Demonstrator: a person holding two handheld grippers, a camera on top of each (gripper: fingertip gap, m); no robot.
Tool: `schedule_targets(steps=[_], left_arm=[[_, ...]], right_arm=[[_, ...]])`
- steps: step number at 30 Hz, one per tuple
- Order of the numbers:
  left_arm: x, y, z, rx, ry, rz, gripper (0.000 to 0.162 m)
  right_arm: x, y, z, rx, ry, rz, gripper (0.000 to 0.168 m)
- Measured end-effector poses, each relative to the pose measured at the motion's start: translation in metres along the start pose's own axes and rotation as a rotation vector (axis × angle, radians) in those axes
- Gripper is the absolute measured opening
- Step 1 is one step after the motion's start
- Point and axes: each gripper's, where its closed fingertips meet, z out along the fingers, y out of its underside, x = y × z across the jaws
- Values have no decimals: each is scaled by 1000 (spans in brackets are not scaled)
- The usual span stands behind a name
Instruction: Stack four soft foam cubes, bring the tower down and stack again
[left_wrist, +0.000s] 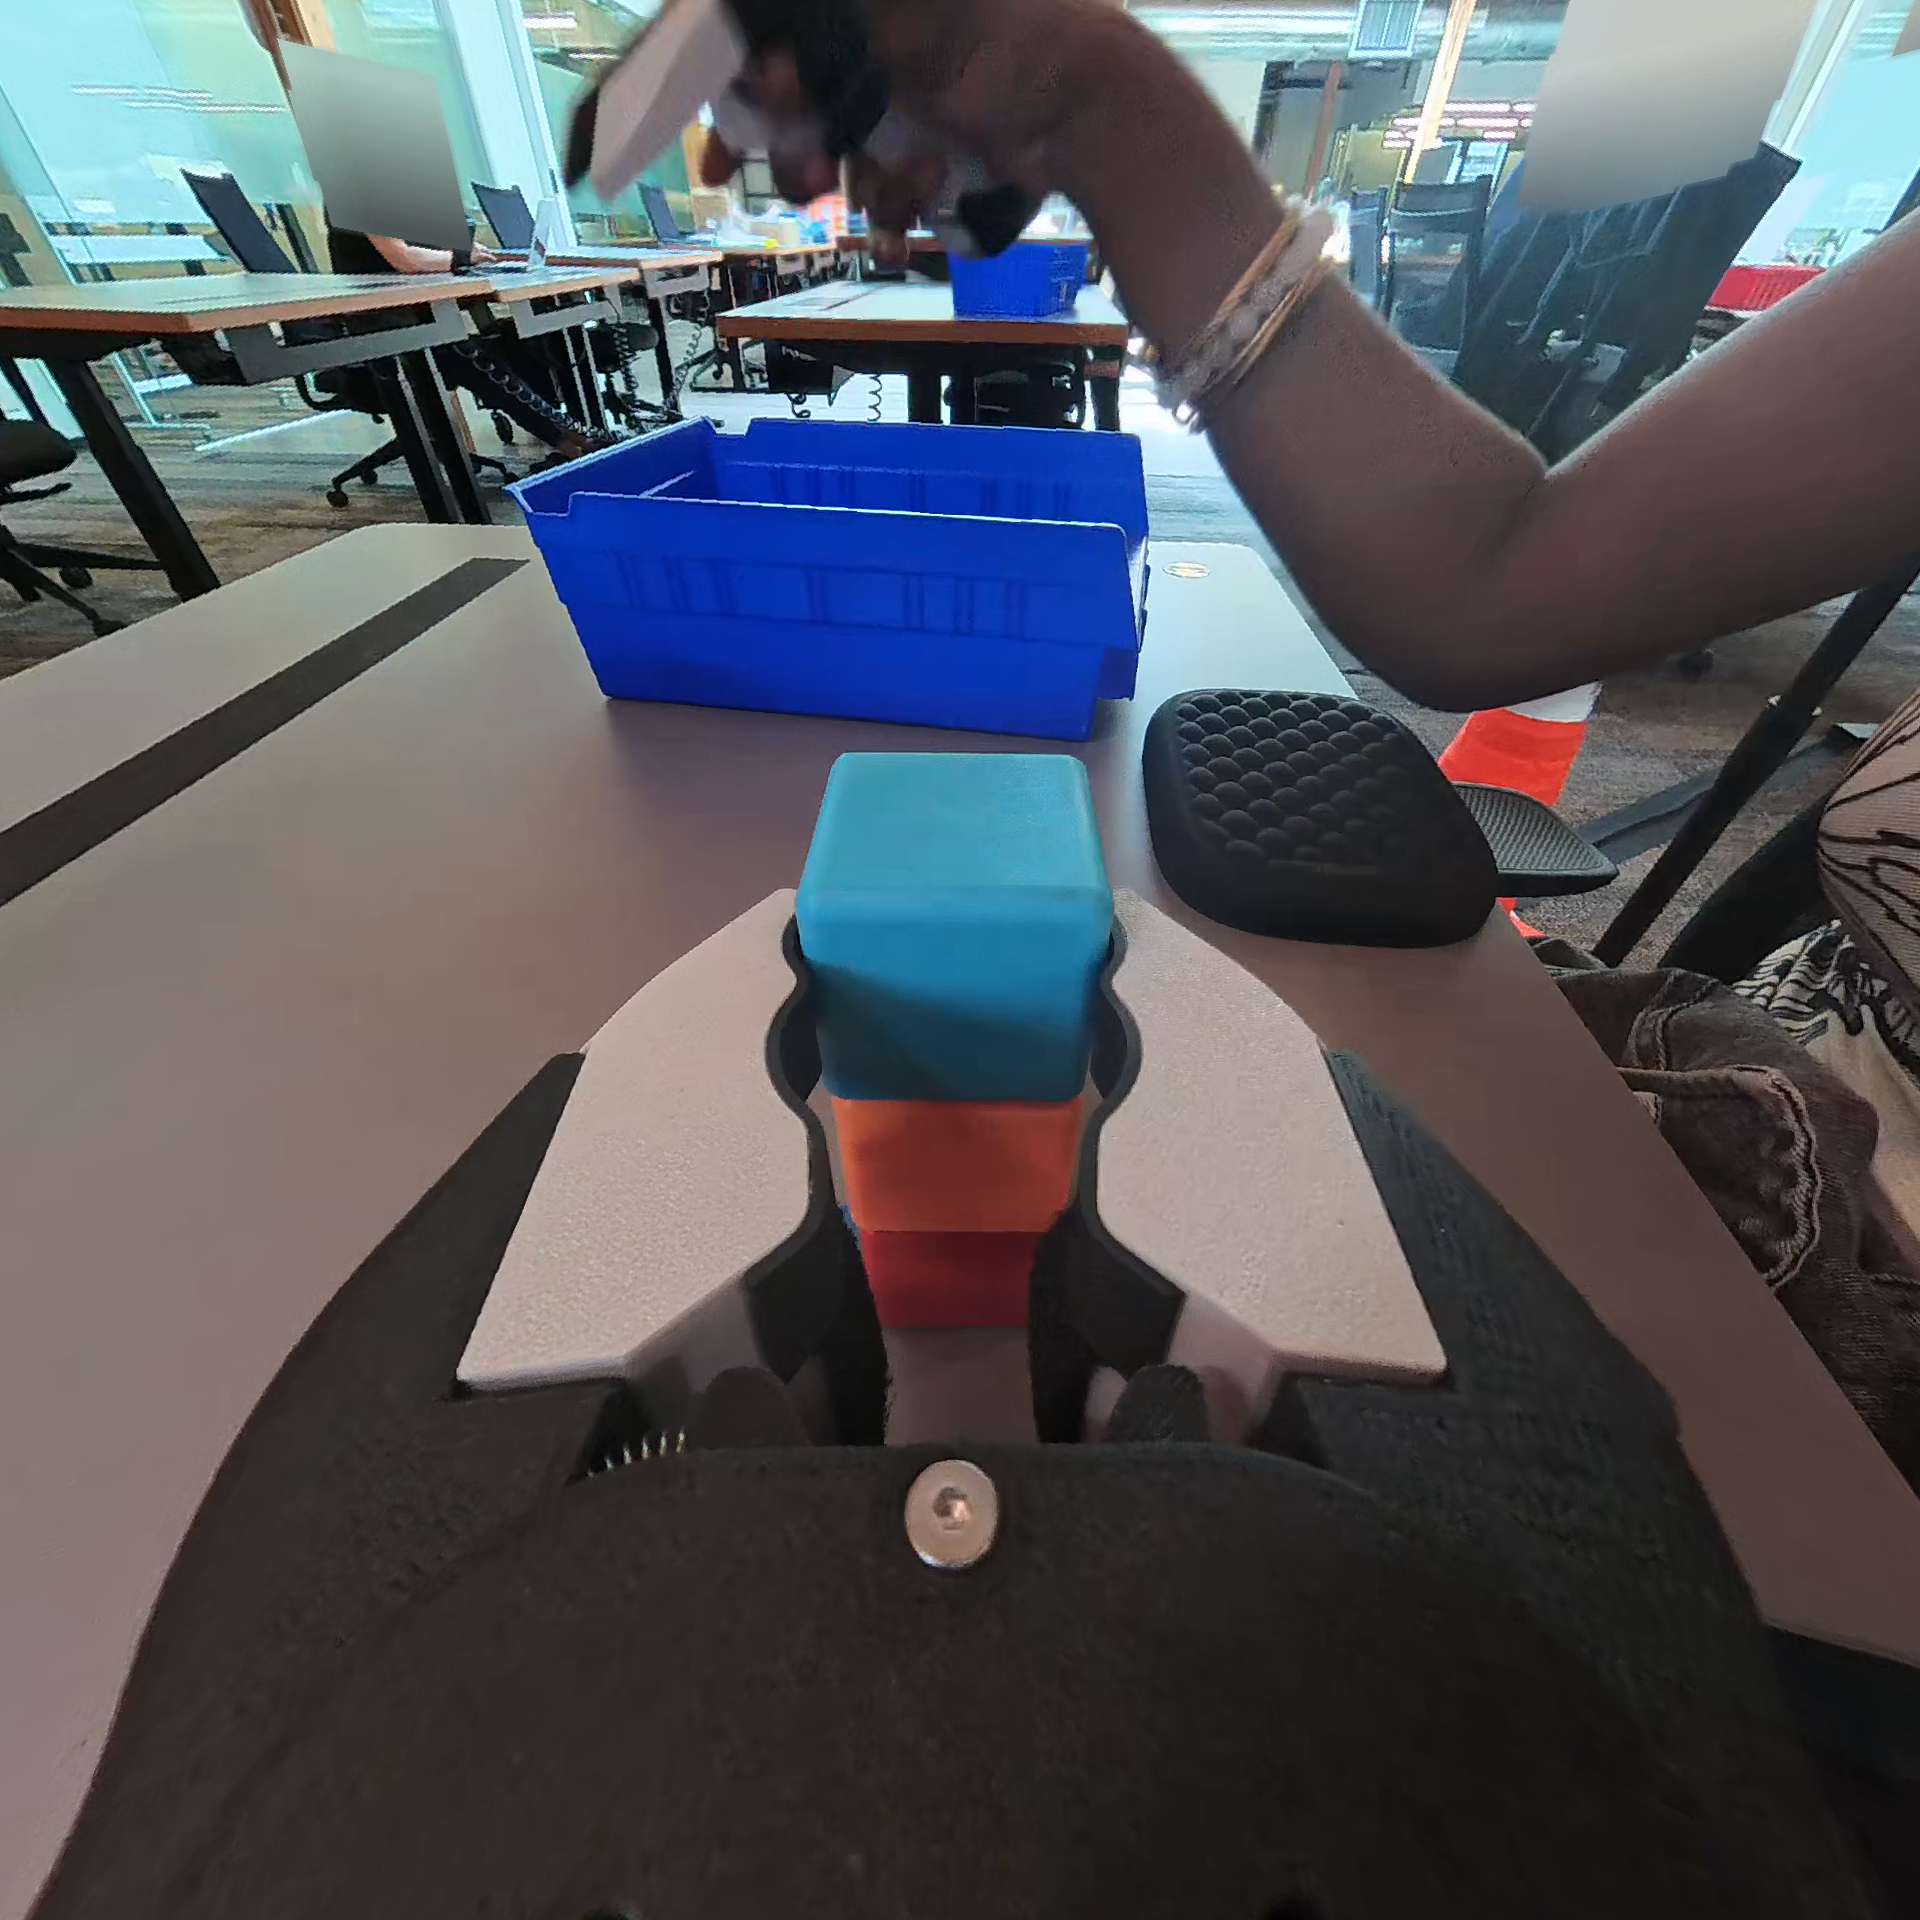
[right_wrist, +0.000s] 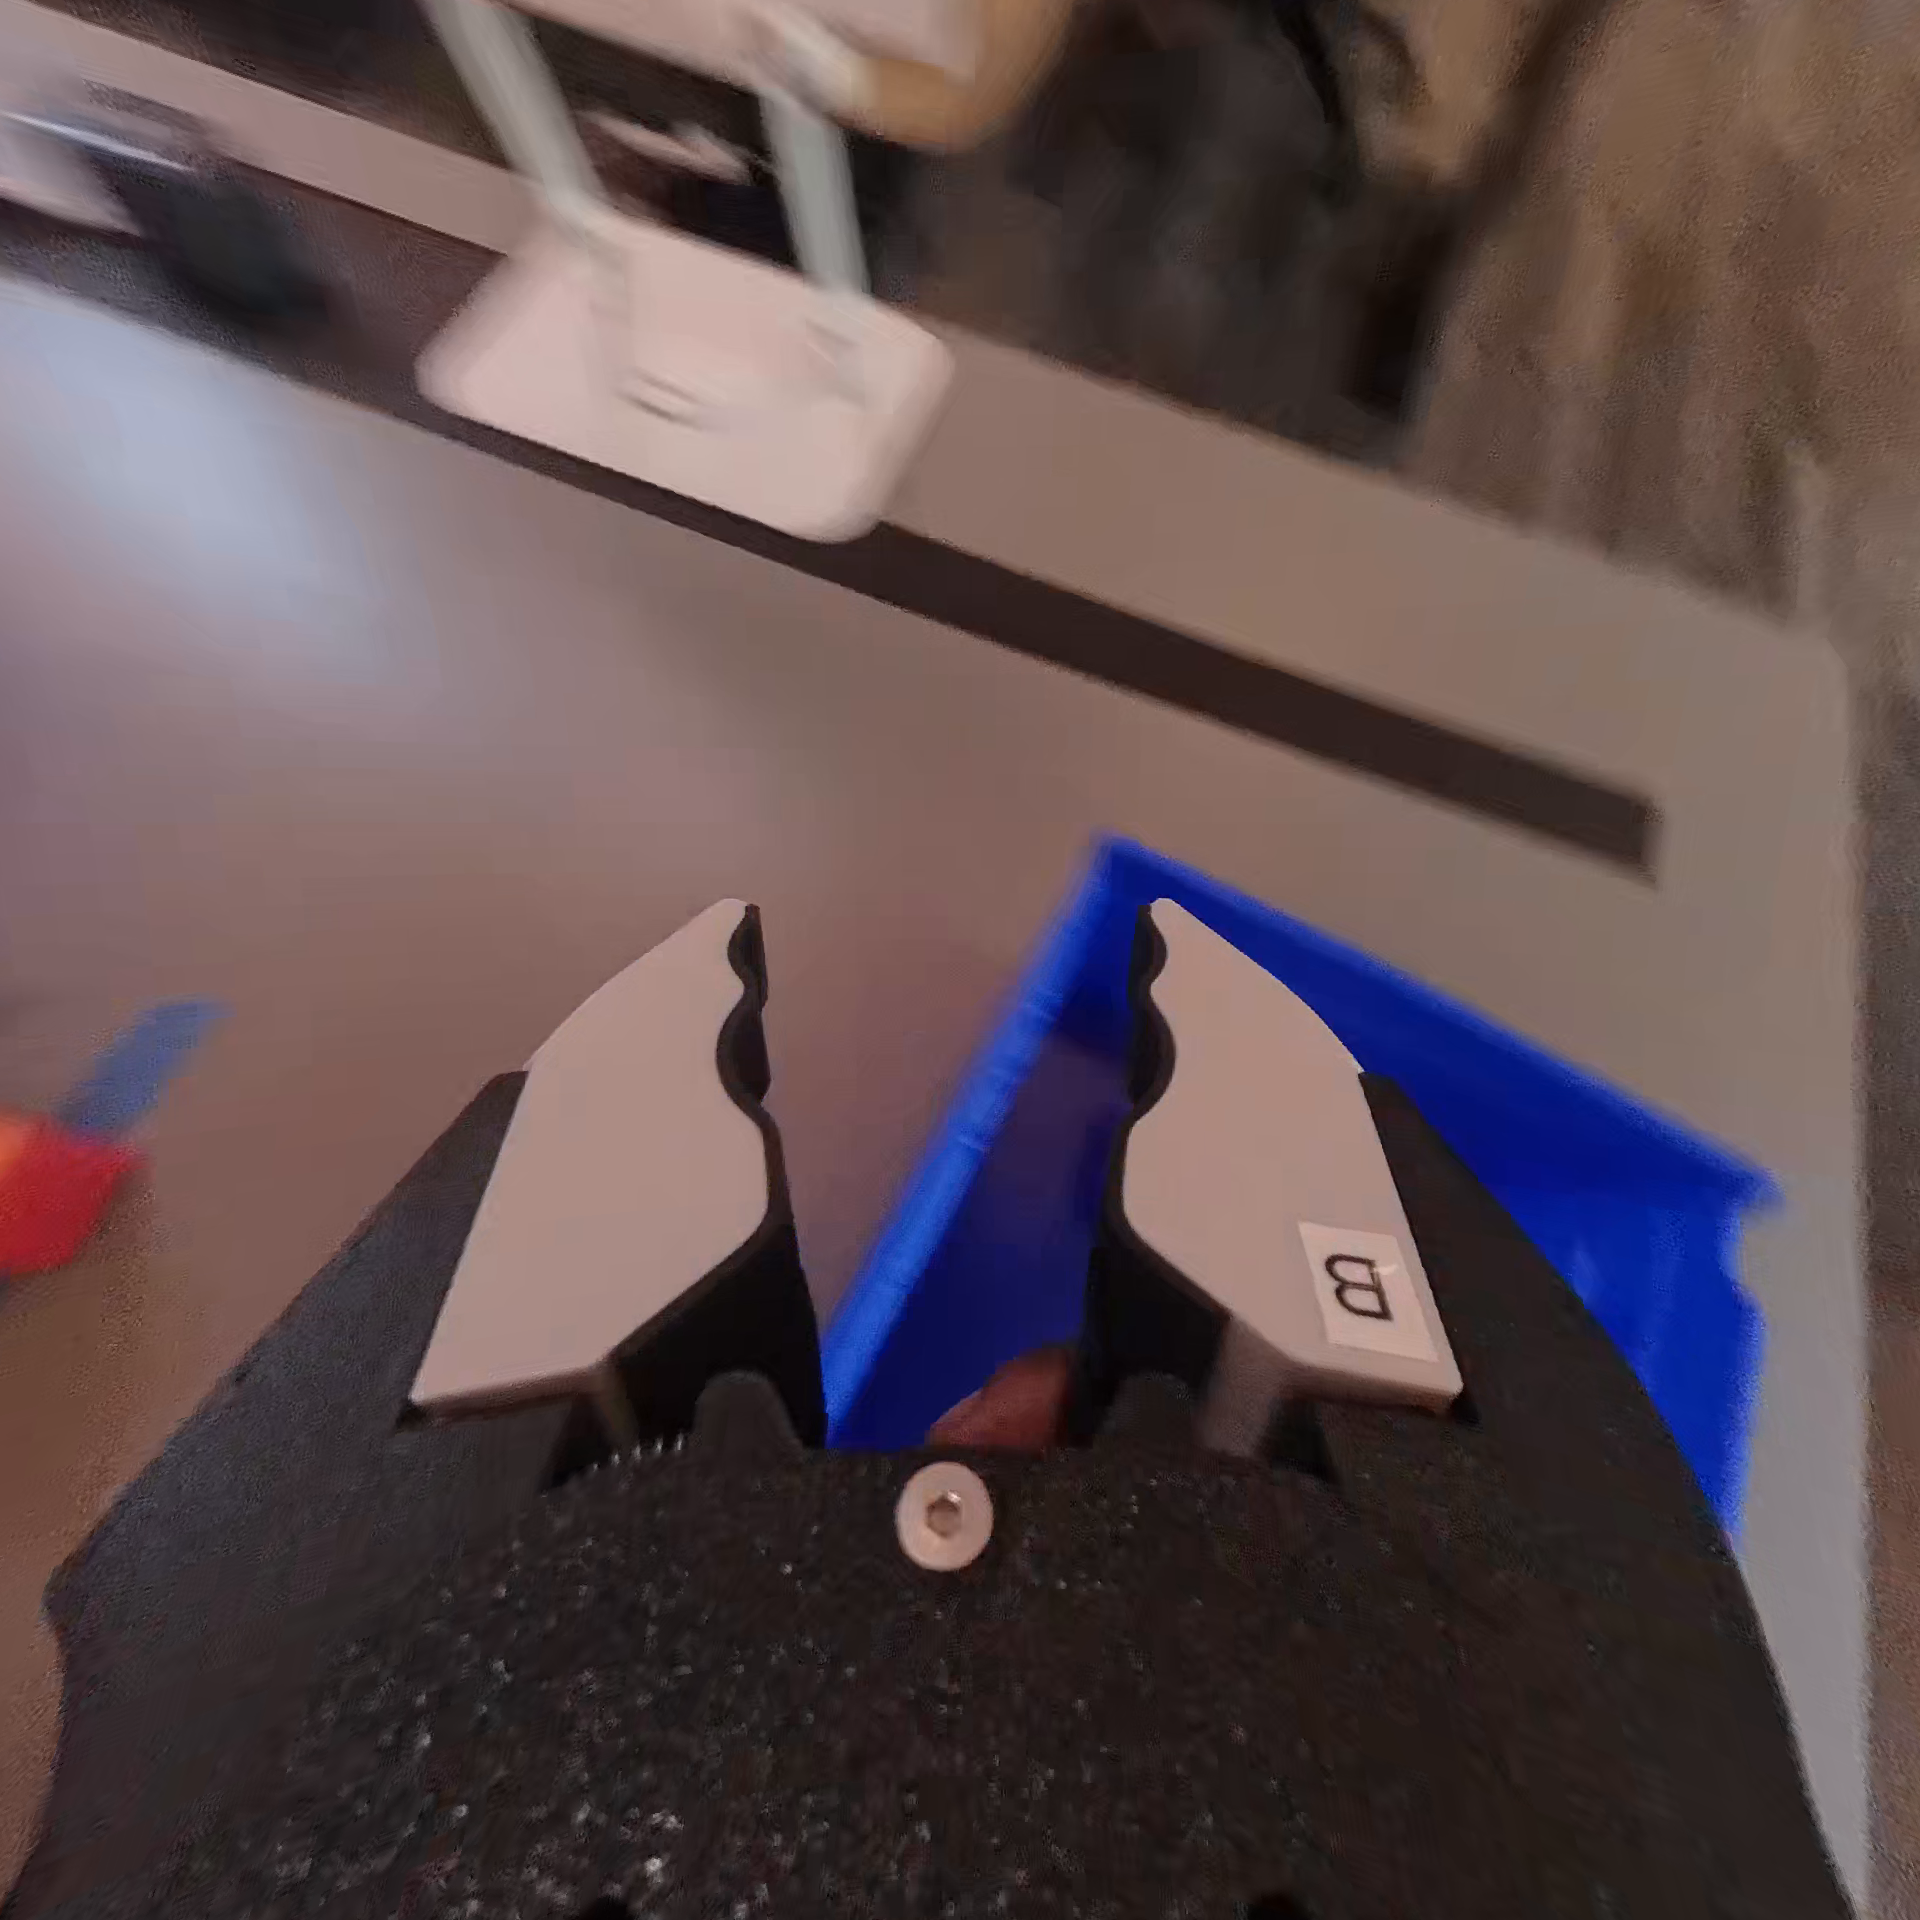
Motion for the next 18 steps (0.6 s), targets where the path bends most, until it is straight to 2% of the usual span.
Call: schedule_targets(steps=[1,2,4,7,8,9,15,17,18], left_arm=[[0,2,0,-15,0,15,50],[0,8,0,-54,-5,33,57],[-2,22,3,-139,-28,50,79],[2,39,10,-237,-2,50,76],[3,43,11,-256,4,55,63],[2,44,12,-252,4,61,57],[4,43,12,-234,11,54,56],[4,43,11,-244,11,57,56],[4,43,11,-246,12,56,56]], right_arm=[[-43,-14,-7,46,-150,-112,67],[-87,-19,-14,59,-306,-231,69],[-161,-11,-23,24,-542,-451,72],[-227,12,-11,-70,-664,-686,73],[-245,20,-6,-101,-700,-738,73],[-260,27,-1,-131,-735,-779,73],[-299,66,33,-353,-779,-940,70],[-303,74,35,-409,-792,-971,50],[-303,74,35,-419,-785,-975,49]])
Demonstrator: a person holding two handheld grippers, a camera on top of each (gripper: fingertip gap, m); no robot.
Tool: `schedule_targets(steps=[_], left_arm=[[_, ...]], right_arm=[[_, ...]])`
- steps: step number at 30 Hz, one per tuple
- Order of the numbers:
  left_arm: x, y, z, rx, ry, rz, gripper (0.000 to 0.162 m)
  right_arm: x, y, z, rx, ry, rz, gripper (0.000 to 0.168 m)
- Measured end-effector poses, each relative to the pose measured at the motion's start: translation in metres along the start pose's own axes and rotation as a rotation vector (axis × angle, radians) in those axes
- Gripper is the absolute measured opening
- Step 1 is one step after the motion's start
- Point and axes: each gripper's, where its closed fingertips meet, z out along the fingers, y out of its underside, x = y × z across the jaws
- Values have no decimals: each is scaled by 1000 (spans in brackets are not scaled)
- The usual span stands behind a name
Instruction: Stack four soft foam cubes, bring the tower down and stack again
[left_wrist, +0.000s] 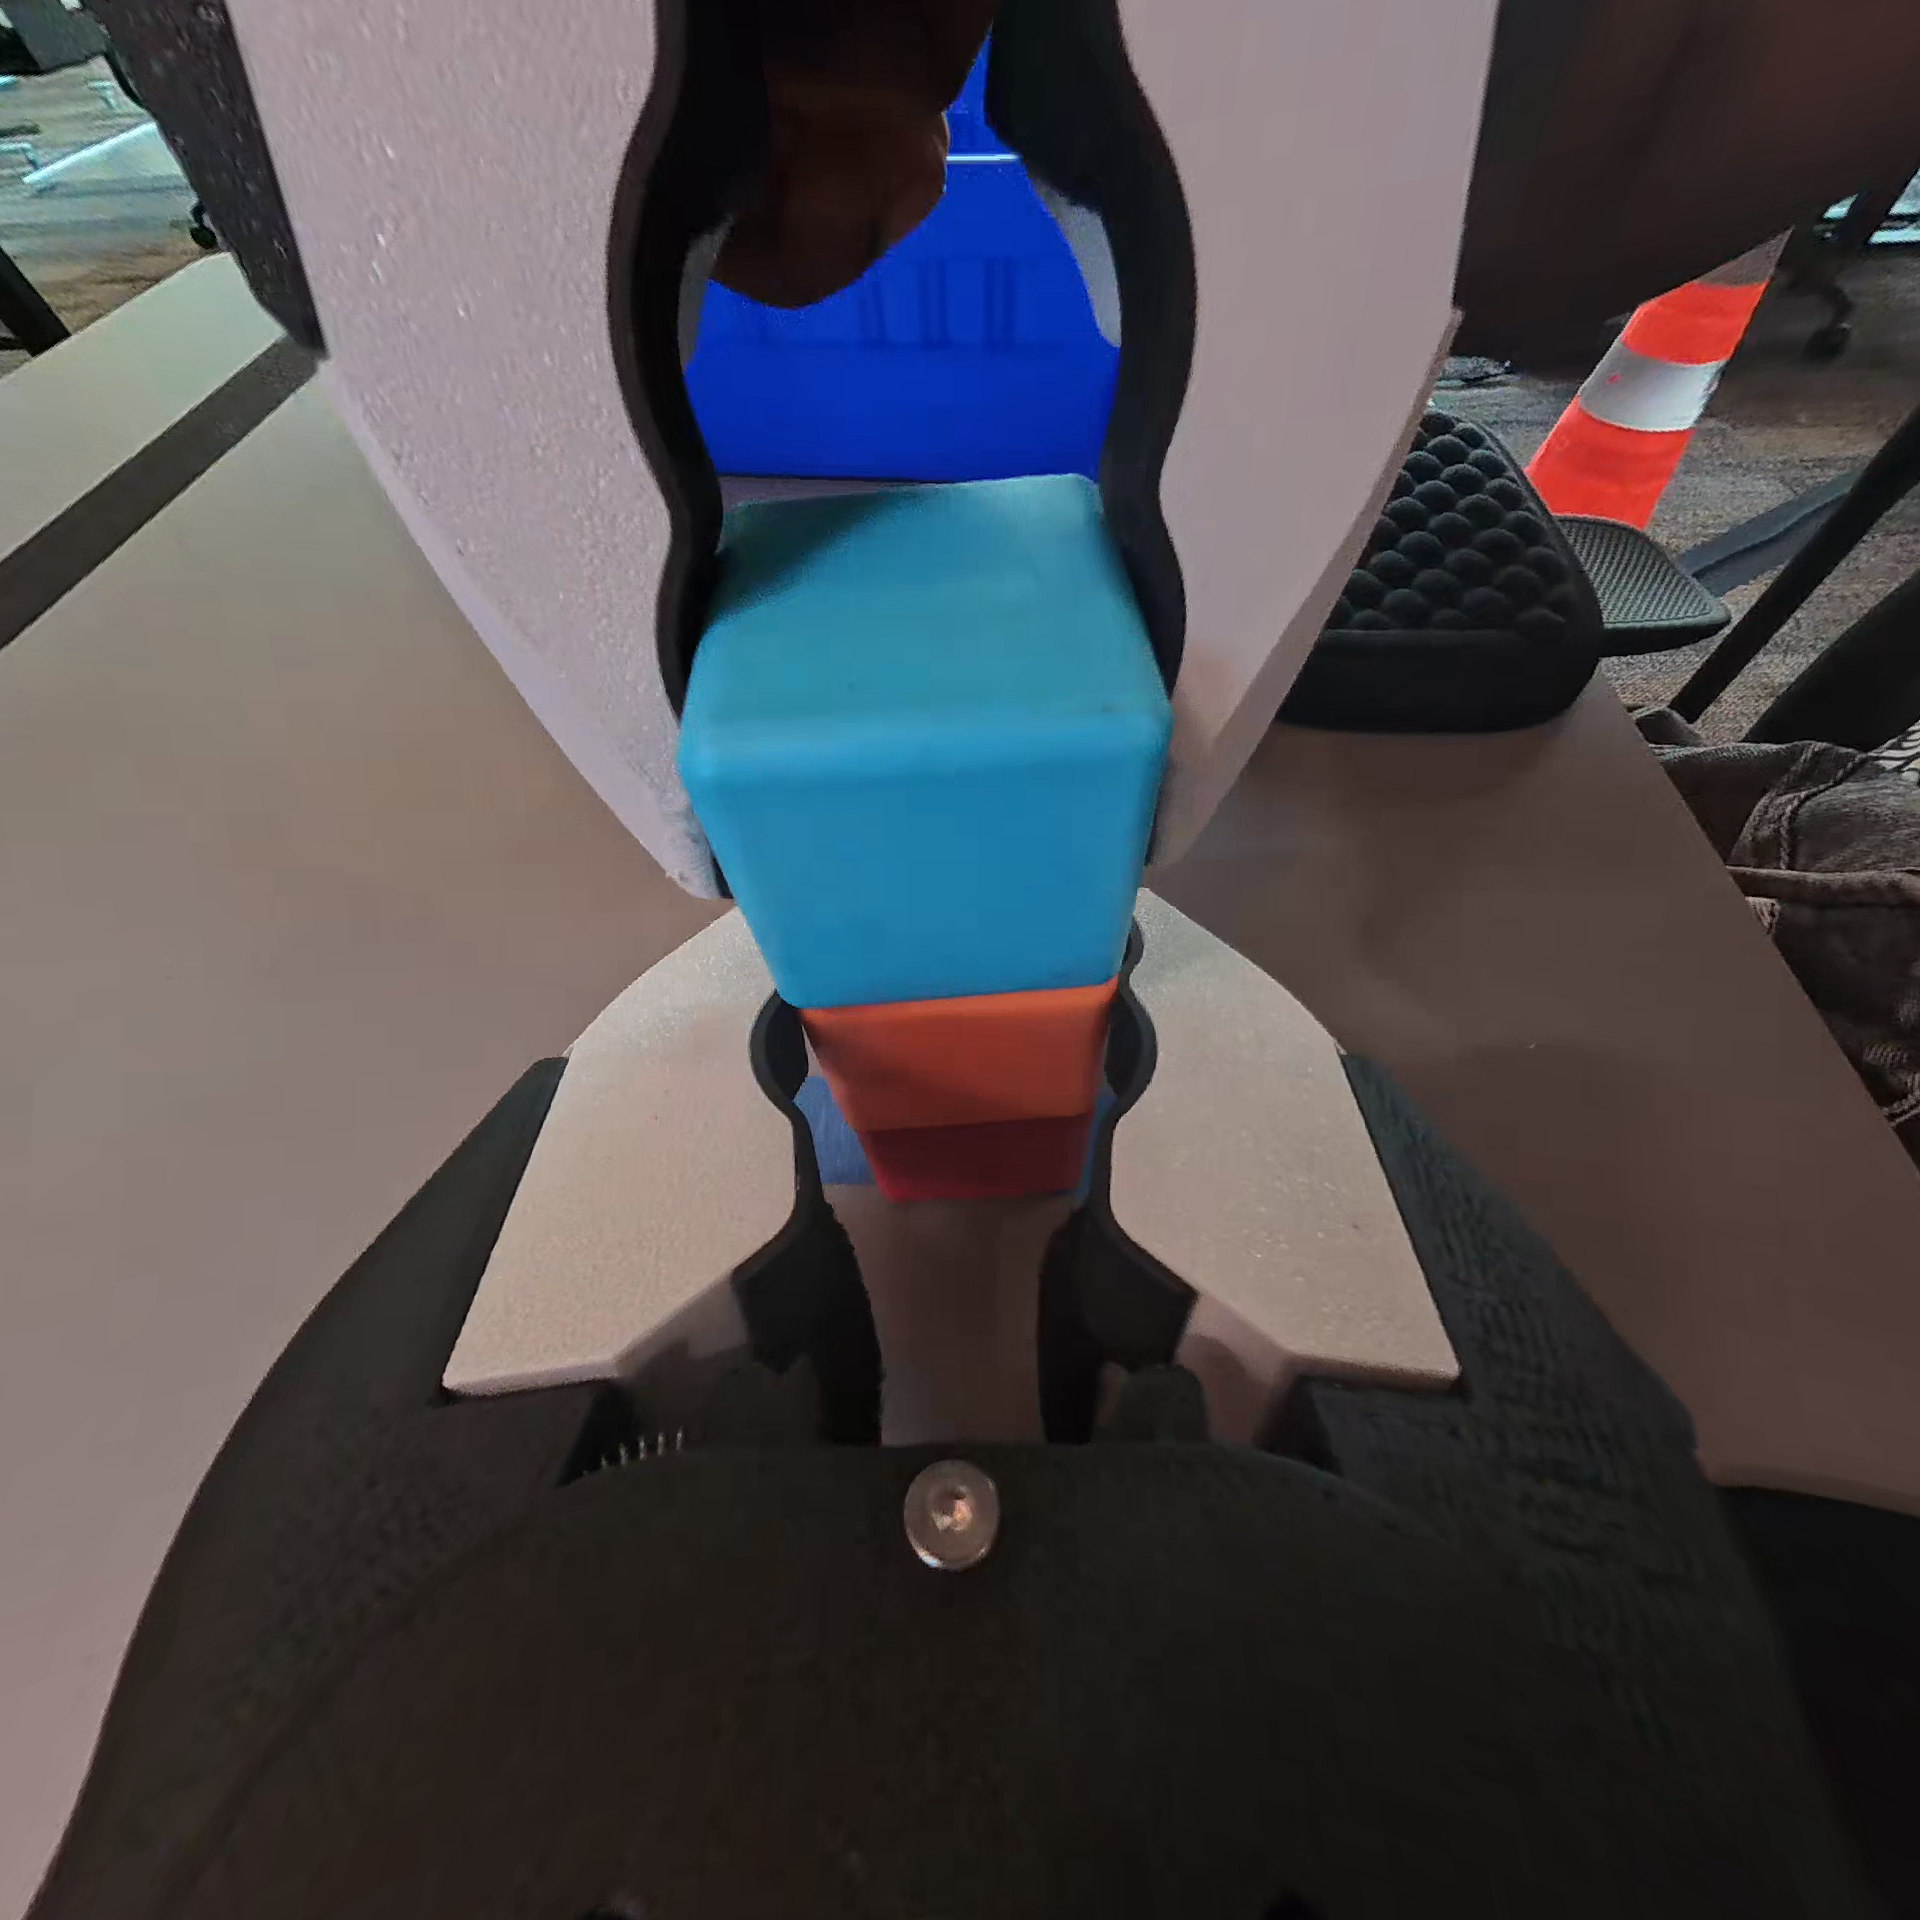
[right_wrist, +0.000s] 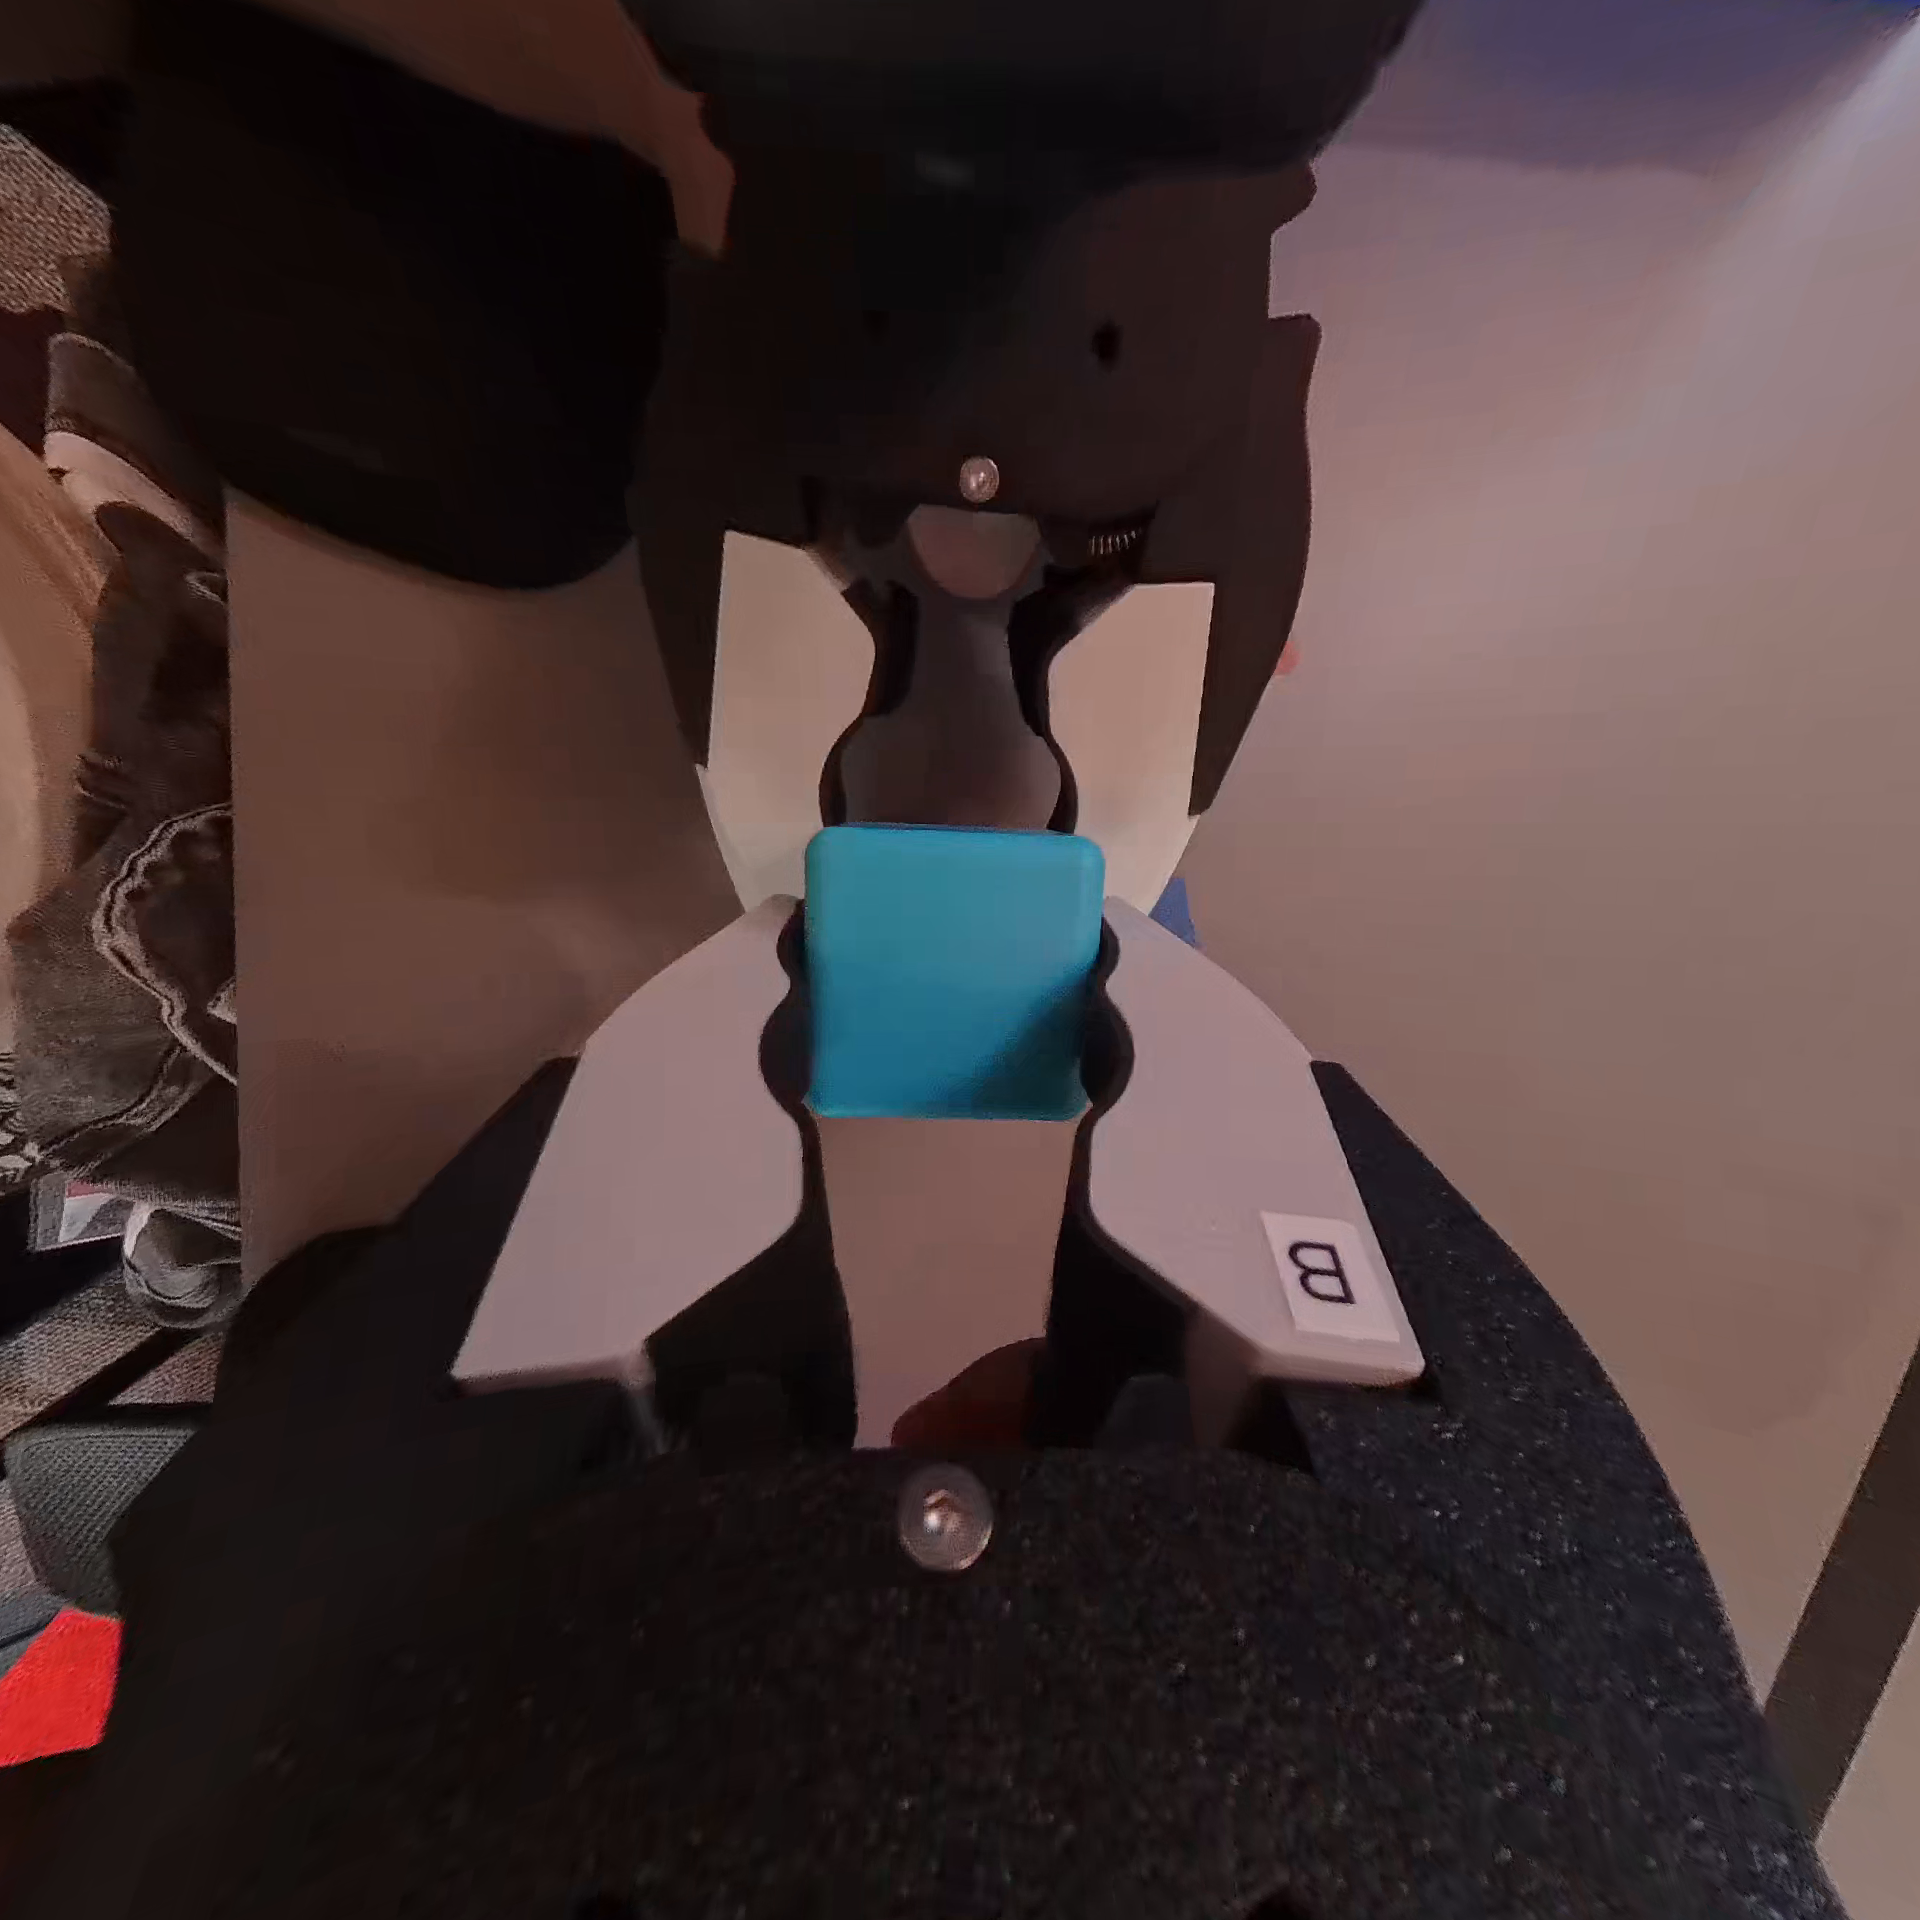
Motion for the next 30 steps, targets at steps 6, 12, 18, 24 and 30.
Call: schedule_targets(steps=[6,12,18,24,30], left_arm=[[0,1,0,-23,-1,5,56],[0,0,1,-30,-6,4,56],[0,0,0,-40,-11,3,56],[0,-1,1,-33,-11,-1,56],[0,-1,1,-26,-11,0,56]], right_arm=[[2,-1,-10,26,54,0,49],[34,6,-93,209,312,174,49],[63,142,-175,170,665,660,49],[37,320,-163,-32,704,1224,50],[8,412,-110,-222,583,1523,50]])
